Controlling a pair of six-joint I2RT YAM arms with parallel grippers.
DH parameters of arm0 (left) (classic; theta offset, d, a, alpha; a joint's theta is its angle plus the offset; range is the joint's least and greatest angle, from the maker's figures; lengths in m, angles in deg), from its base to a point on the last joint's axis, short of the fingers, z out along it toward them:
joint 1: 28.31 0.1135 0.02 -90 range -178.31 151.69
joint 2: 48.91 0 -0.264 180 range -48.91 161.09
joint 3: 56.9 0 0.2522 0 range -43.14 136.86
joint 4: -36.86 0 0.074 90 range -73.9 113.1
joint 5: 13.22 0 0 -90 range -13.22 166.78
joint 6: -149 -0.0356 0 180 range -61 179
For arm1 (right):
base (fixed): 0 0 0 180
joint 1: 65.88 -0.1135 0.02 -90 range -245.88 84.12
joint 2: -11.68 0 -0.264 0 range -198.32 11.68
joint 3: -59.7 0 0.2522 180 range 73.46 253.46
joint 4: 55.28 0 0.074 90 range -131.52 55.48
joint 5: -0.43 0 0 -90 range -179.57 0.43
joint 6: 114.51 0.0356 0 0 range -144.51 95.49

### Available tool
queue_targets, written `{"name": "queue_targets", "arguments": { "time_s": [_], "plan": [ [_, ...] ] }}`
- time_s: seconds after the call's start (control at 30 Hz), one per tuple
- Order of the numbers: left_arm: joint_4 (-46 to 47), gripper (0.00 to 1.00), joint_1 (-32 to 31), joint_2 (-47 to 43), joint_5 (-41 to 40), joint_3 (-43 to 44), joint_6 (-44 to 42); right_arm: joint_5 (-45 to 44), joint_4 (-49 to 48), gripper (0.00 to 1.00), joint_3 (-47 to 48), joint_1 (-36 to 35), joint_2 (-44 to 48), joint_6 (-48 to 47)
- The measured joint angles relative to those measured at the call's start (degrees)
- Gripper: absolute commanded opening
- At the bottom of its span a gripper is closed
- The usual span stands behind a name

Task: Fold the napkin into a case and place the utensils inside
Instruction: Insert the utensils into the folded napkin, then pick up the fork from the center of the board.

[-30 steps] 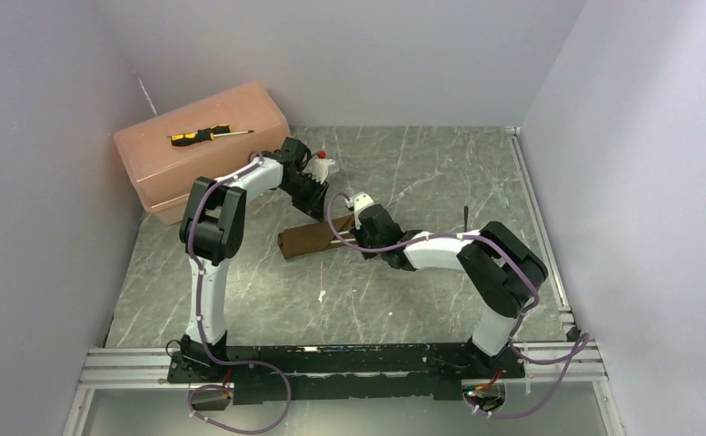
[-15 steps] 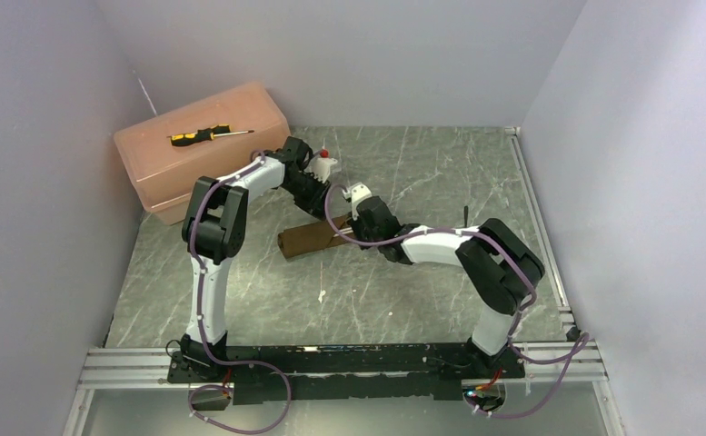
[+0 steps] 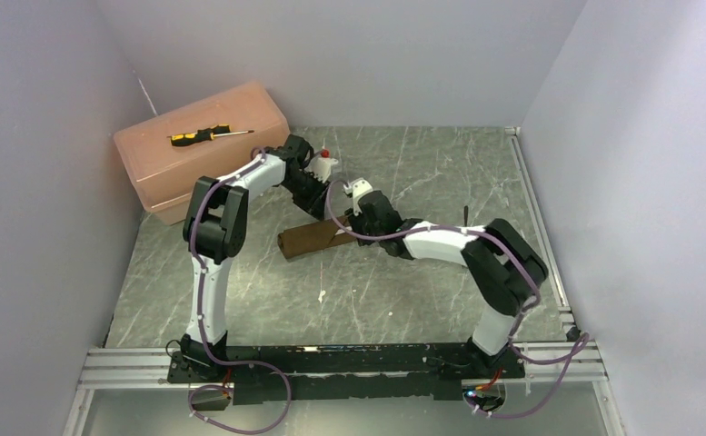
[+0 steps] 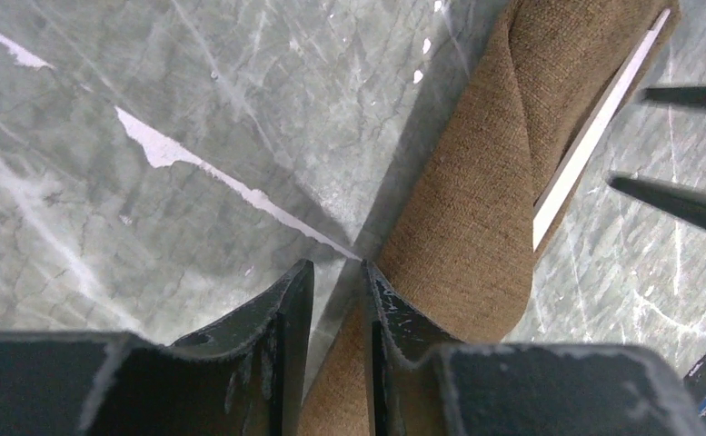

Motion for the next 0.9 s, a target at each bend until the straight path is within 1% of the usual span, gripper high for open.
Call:
{"name": "queue_targets", "arguments": {
  "time_s": [0.07, 0.13, 0.17, 0.2, 0.3, 0.4, 0.5, 0.57, 0.6, 0.73, 0.77, 0.8, 0.83, 0.9],
  "plan": [
    [-1.6, 0.35, 0.2, 0.0, -0.7, 0.9, -0.1, 0.0, 1.7, 0.62, -0.5, 0.1, 3.2, 0.3],
    [-2.8, 0.38, 0.5, 0.0, -1.0, 1.9, -0.1, -0.1, 3.8, 0.79, -1.0, 0.7, 8.2, 1.0],
    [-3.3, 0.4, 0.8, 0.0, -1.3, 2.4, -0.1, -0.1, 4.7, 0.94, -1.0, 1.3, 10.6, 1.5],
    [-3.8, 0.41, 1.0, 0.0, -1.4, 2.8, -0.1, -0.1, 5.5, 0.99, -1.0, 2.3, 13.3, 2.2],
    [-5.6, 0.44, 1.7, 0.0, -2.1, 4.5, -0.1, -0.1, 7.8, 1.0, -1.0, 7.0, 19.8, 4.7],
    [-8.1, 0.47, 2.5, 0.0, -2.9, 7.8, -0.1, -1.1, 10.1, 1.0, -1.7, 15.5, 24.4, 10.0],
    [-9.6, 0.5, 3.2, -0.1, -3.7, 11.4, -0.1, -4.4, 14.1, 0.99, -1.7, 23.2, 25.5, 14.1],
    [-9.9, 0.52, 3.6, -0.5, -4.5, 13.1, -0.1, -7.3, 18.0, 0.96, -1.7, 26.7, 24.6, 16.0],
    [-10.2, 0.53, 3.7, -0.7, -5.1, 13.7, -0.1, -9.1, 20.1, 0.95, -1.6, 27.8, 23.8, 16.9],
    [-11.3, 0.57, 4.2, -1.1, -7.6, 15.9, -0.1, -12.5, 26.0, 0.79, -1.8, 31.3, 19.1, 19.9],
    [-11.6, 0.62, 4.2, -1.2, -8.4, 16.4, -0.1, -12.6, 26.3, 0.75, -2.0, 32.3, 17.9, 20.4],
    [-11.6, 0.7, 4.2, -1.3, -9.1, 16.5, -0.1, -12.7, 26.5, 0.72, -2.2, 33.6, 16.6, 21.0],
    [-11.7, 0.75, 4.2, -1.6, -9.9, 16.6, -0.2, -12.6, 26.6, 0.7, -2.6, 34.9, 15.1, 21.6],
    [-12.1, 0.76, 4.2, -2.0, -11.1, 16.6, -0.5, -12.6, 26.6, 0.66, -3.3, 36.6, 12.7, 22.3]
  ]
}}
